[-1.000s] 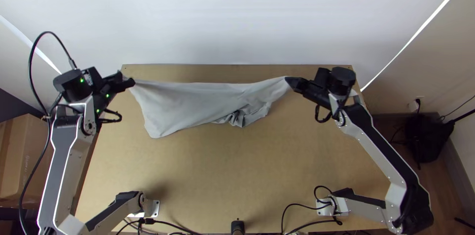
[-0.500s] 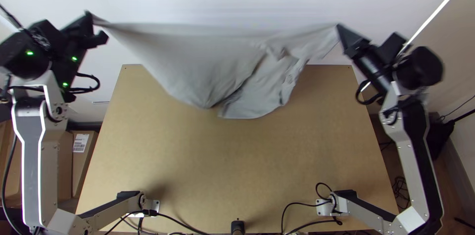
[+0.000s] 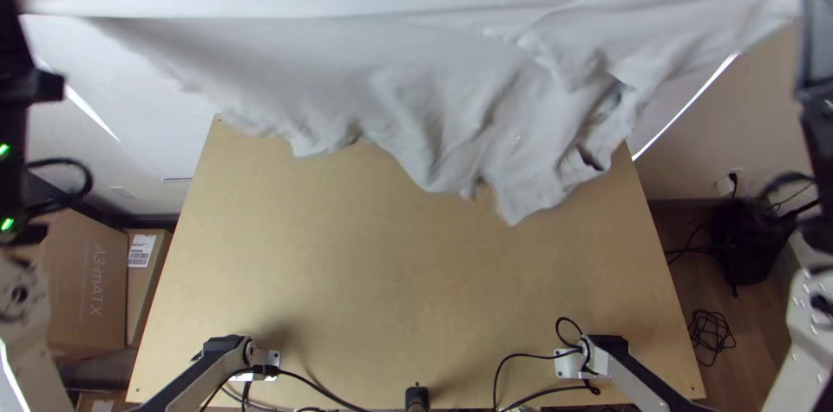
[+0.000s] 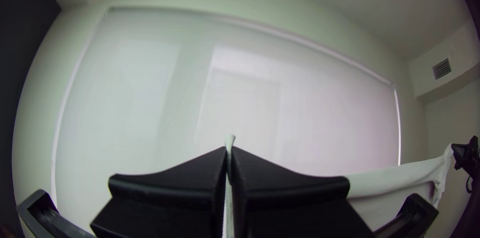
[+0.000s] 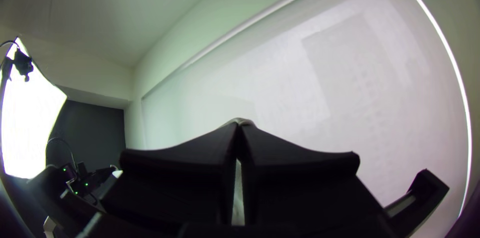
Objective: Fold the t-shirt
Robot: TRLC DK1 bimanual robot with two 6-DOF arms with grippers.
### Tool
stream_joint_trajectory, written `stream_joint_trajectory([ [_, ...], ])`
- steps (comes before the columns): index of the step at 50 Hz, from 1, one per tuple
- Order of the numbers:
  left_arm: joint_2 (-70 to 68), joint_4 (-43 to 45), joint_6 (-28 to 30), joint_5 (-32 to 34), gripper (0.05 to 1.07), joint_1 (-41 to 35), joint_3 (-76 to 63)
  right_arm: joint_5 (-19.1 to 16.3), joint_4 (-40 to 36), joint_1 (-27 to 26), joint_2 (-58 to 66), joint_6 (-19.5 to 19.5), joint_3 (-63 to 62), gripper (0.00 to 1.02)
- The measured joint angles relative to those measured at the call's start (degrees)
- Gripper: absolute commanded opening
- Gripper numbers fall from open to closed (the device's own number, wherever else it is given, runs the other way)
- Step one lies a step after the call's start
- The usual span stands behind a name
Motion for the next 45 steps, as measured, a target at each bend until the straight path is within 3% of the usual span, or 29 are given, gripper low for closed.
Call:
stream_joint_trajectory([
  [18,-14.1,0.8,-0.3,0.0,0.08,0.1,-0.3,0.0,-4.4,-0.4,-9.0,0.2,5.1,0.02],
  [28,-15.5,-5.5,-0.5,0.0,0.08,-2.3,-4.0,0.0,-7.0,-0.4,-9.0,0.5,3.2,0.02],
  [36,-19.2,-12.3,-0.5,0.0,0.08,-4.6,-16.4,0.0,-7.6,0.8,-12.2,1.6,-10.6,0.02],
  [45,-23.5,-15.8,-0.2,-0.1,0.08,-4.5,-37.1,0.1,-8.0,2.8,-16.9,1.7,-35.1,0.02],
])
